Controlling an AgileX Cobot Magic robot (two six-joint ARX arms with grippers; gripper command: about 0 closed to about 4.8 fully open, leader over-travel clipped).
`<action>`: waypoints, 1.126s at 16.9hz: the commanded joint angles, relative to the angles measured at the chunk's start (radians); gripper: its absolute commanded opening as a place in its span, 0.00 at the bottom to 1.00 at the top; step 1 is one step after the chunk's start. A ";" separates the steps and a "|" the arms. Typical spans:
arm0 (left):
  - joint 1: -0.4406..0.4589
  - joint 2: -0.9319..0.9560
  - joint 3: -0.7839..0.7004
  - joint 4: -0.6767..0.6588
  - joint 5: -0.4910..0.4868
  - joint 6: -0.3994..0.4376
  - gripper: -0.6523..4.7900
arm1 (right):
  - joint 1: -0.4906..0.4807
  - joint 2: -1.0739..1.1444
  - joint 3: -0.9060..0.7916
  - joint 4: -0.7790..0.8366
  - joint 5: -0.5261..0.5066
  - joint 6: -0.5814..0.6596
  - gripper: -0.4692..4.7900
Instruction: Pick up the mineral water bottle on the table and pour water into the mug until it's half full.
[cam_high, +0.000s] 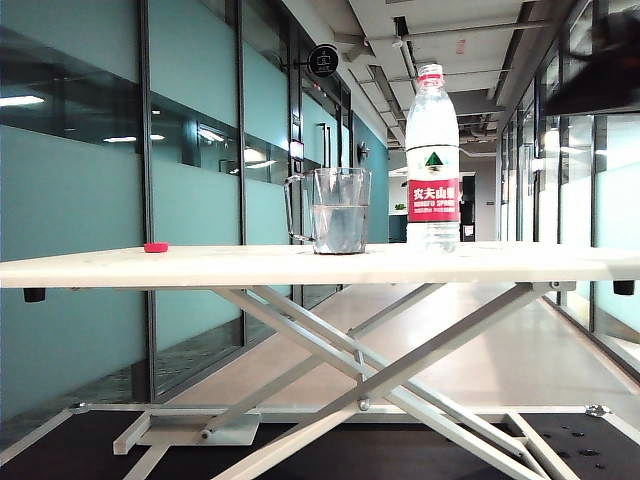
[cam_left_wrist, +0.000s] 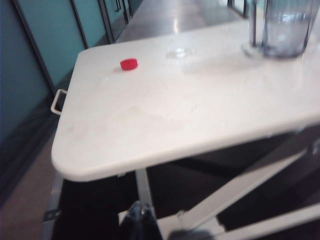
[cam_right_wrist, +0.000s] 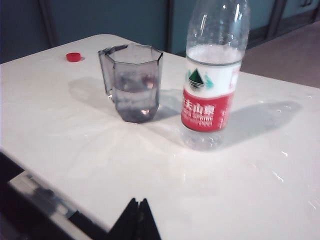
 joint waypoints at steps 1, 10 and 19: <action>0.000 0.001 0.002 0.039 -0.031 -0.019 0.11 | -0.001 -0.154 -0.105 0.000 0.121 0.068 0.08; 0.000 0.001 0.002 0.043 -0.129 -0.019 0.11 | -0.001 -0.612 -0.313 -0.109 0.359 0.089 0.08; 0.001 0.004 0.002 0.056 -0.275 -0.020 0.11 | -0.030 -0.891 -0.369 -0.286 0.396 0.080 0.08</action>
